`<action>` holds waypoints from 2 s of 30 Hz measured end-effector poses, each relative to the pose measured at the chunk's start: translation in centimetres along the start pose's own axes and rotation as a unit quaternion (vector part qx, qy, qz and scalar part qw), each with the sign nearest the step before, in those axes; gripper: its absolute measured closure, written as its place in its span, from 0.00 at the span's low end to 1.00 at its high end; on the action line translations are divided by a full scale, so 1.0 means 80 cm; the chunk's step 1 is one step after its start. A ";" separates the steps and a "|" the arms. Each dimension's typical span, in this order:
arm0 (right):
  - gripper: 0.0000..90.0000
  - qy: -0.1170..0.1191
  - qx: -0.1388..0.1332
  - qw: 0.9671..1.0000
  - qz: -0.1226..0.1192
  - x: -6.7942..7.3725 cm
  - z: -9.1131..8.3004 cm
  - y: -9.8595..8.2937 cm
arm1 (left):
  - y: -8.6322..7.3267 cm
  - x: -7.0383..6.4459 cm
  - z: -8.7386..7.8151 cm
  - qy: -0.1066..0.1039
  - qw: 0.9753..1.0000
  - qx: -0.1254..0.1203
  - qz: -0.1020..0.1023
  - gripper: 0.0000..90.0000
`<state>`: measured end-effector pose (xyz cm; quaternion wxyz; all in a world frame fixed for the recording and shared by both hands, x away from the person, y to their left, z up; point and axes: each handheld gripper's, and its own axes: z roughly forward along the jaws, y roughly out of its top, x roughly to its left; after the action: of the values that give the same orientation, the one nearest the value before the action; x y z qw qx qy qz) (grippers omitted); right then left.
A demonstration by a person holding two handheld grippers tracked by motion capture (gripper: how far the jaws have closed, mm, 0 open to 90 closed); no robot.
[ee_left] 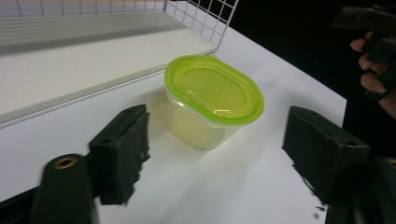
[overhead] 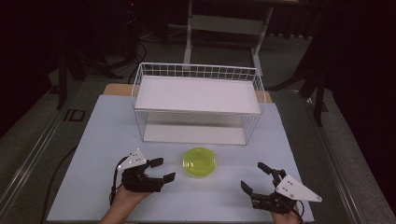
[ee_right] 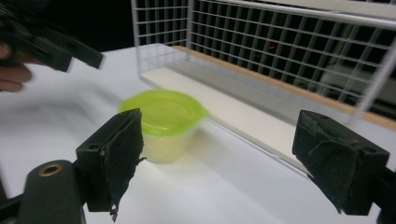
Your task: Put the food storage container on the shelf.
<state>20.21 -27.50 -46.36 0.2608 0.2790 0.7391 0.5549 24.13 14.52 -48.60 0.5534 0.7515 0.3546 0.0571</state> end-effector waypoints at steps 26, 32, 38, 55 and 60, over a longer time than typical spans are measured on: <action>0.23 0.054 0.104 0.988 0.102 -0.027 0.121 0.035 | 0.022 -0.002 0.066 0.030 0.998 0.031 -0.051 0.19; 0.21 0.085 0.146 0.969 0.181 -0.039 0.139 0.033 | 0.014 0.010 0.071 0.045 0.991 0.040 -0.118 0.25; 0.15 0.101 0.169 0.965 0.174 -0.031 0.151 0.031 | 0.009 0.012 0.075 0.043 0.986 0.044 -0.156 0.36; 0.70 0.124 0.238 0.935 0.232 -0.030 0.181 0.007 | 0.004 0.007 0.083 0.045 0.978 0.075 -0.188 0.76; 0.83 0.129 0.236 0.932 0.243 -0.027 0.175 0.007 | 0.006 -0.003 0.080 0.028 0.979 0.080 -0.185 0.84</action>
<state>31.55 -19.49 -49.10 -0.0532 0.4293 0.7857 0.4421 27.21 9.23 -50.57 0.4821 0.7131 0.5061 -0.0541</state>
